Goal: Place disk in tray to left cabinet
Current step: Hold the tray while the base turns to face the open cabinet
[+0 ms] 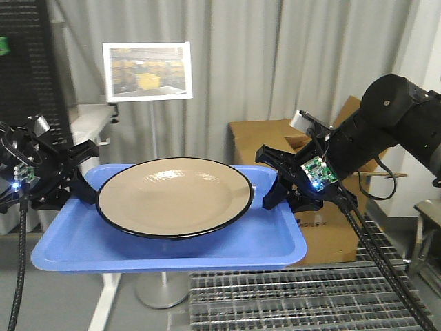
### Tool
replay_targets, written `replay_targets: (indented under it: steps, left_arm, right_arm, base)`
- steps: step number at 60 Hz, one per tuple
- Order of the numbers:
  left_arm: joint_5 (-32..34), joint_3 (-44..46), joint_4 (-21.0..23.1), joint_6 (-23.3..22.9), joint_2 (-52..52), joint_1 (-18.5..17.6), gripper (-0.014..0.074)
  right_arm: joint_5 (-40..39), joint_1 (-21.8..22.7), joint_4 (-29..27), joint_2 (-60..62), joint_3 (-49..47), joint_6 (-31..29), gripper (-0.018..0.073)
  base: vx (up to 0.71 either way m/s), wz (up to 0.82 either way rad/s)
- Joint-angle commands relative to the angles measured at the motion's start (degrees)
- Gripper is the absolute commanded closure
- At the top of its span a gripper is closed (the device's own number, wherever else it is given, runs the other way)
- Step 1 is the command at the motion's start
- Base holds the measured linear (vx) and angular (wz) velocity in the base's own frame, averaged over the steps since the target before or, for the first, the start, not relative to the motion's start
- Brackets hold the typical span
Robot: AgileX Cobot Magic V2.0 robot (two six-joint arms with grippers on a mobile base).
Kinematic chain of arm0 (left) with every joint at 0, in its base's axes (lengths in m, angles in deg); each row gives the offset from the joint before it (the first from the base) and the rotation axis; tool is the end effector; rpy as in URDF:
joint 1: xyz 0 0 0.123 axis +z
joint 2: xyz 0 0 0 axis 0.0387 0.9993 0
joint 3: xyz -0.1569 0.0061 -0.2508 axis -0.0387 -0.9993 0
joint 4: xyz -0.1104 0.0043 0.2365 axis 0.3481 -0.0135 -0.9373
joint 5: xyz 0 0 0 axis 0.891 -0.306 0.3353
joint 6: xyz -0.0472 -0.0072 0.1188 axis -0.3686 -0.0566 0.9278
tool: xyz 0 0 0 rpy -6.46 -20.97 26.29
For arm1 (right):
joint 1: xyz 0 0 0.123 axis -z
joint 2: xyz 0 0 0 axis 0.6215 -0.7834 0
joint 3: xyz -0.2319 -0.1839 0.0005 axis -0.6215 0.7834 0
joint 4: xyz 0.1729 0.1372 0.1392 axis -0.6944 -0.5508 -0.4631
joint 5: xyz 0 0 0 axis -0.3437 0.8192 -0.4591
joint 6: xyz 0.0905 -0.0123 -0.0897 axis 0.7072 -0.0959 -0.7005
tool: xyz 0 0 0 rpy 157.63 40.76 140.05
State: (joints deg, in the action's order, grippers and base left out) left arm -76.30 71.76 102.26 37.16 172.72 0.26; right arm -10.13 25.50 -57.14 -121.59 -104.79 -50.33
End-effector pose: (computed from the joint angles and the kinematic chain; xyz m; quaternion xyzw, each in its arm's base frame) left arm 0.4314 -0.0719 0.3555 -0.0883 0.9388 -0.2648 0.2018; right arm 0.4399 0.1561 0.3428 0.0166 0.9466 0.2711 0.1738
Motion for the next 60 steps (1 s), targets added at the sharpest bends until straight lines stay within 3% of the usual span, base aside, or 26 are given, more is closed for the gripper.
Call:
replay_targets:
  steps: [1,60]
  left_arm:
    - [0.3,2.17,10.14,-1.07,-3.76,-1.83,0.0597]
    - [0.35,2.17,10.14,-1.07,-3.76,-1.83,0.0597]
  right_arm:
    - [-2.24,-1.48,-8.76,3.95,-1.9,-0.8,0.0565]
    - [-2.18,-1.48,-8.76,3.95,-1.9,-0.8,0.0565]
  base:
    - [0.35,-0.32]
    - [0.22,-0.63]
